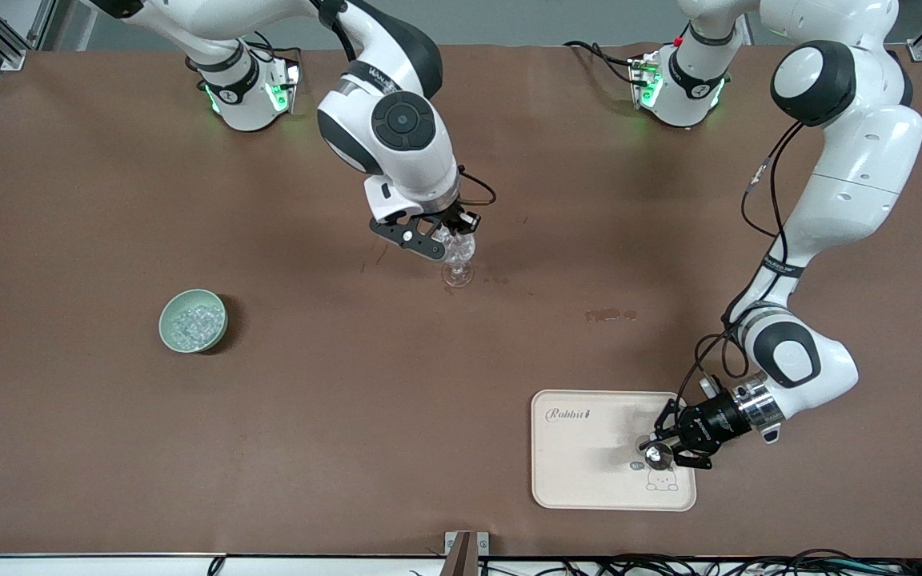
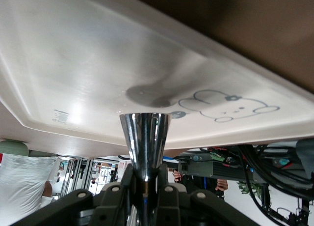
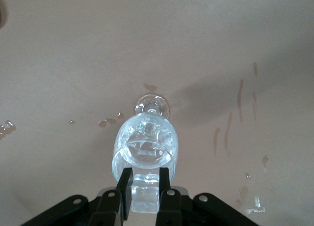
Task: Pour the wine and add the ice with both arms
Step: 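Drop ice into the glass with the right gripper while the left gripper lowers the jigger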
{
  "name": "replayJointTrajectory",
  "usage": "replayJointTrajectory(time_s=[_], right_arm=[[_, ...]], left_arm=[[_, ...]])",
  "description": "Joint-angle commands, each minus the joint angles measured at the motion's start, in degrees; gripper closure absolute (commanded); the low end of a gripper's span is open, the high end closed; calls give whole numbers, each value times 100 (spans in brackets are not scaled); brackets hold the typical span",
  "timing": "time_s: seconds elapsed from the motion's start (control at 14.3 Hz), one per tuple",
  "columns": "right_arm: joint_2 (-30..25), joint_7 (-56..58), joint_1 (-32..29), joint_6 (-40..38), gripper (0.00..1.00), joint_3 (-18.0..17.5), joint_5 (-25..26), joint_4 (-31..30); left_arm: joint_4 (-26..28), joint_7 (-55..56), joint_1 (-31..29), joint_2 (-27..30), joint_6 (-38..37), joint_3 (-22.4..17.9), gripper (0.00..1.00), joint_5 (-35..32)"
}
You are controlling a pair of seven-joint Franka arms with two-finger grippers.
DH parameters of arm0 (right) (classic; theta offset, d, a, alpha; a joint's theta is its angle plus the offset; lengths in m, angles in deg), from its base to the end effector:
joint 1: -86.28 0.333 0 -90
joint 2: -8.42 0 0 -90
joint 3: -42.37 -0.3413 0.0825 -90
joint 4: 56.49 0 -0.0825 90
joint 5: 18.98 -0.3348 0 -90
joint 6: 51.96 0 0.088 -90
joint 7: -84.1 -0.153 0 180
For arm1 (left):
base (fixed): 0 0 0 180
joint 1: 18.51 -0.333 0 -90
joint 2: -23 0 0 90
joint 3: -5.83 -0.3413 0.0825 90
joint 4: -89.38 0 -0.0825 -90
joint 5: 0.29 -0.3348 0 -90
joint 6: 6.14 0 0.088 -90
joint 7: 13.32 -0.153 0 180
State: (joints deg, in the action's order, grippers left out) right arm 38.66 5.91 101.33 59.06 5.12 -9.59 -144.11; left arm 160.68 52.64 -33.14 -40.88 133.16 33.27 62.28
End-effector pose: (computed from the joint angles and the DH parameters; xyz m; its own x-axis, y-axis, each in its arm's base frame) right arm 0.4566 0.4557 0.3932 0.8873 -0.4340 -0.1562 -0.4423 -0.8966 -0.0212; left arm 0.7624 -0.0862 0.1631 -0.2650 0.3463 -0.8999 0.8850 0.4578 -0.0844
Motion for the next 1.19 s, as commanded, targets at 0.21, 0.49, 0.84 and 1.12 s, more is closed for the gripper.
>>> replayJointTrajectory(time_s=[0.21, 0.49, 0.84, 1.12], right_arm=[[167, -162, 95, -1, 88, -72, 177, 105], [167, -153, 69, 8, 79, -72, 177, 114], [176, -74, 43, -1, 62, -72, 177, 228], [176, -65, 25, -27, 57, -72, 168, 237]], left_arm=[[209, -1349, -110, -10, -52, 95, 99, 1020], [358, -1517, -180, -19, -61, 86, 91, 1003], [350, -1456, -137, -10, -52, 86, 62, 994], [358, -1438, -93, 103, -52, 77, 8, 950]])
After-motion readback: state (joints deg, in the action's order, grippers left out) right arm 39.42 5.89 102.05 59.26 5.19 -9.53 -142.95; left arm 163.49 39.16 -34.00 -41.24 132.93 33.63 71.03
